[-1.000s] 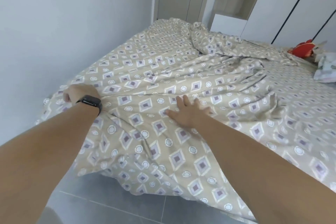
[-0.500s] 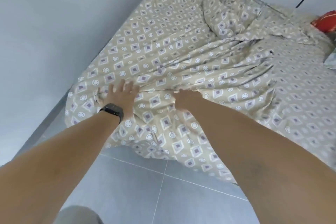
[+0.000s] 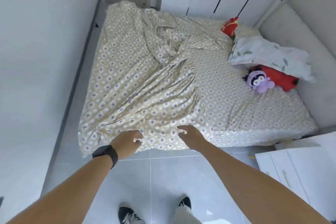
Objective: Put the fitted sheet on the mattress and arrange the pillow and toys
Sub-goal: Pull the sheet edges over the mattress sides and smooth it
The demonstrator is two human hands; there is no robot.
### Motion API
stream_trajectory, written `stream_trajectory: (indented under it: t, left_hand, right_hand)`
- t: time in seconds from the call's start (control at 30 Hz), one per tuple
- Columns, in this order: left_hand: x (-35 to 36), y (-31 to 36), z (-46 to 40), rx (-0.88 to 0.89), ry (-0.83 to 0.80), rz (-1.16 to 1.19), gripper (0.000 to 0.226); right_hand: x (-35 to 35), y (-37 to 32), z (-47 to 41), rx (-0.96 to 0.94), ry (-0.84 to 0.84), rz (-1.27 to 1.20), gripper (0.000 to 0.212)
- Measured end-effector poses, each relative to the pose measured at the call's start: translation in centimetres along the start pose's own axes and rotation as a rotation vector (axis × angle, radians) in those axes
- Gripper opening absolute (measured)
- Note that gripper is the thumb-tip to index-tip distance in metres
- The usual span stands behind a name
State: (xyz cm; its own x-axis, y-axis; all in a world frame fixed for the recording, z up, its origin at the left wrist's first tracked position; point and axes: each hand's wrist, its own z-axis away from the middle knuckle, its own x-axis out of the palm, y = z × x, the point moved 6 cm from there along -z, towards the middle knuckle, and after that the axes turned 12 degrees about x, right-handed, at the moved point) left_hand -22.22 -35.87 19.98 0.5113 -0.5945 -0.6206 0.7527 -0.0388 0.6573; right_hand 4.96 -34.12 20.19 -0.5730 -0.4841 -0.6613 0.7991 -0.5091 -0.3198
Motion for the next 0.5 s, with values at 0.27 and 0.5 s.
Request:
stream_trajectory:
  t: [0.27,0.5]
  left_hand:
    - [-9.3,7.0,0.9,0.231,0.049,-0.065,0.027]
    - [-13.8,5.1,-2.1,0.33,0.025,-0.018,0.022]
  right_hand:
    - [-7.2,-8.2,5.7,-0.144,0.204,-0.303,0.03]
    - [-5.5,-14.6,3.4,-0.185,0.086,-0.393,0.026]
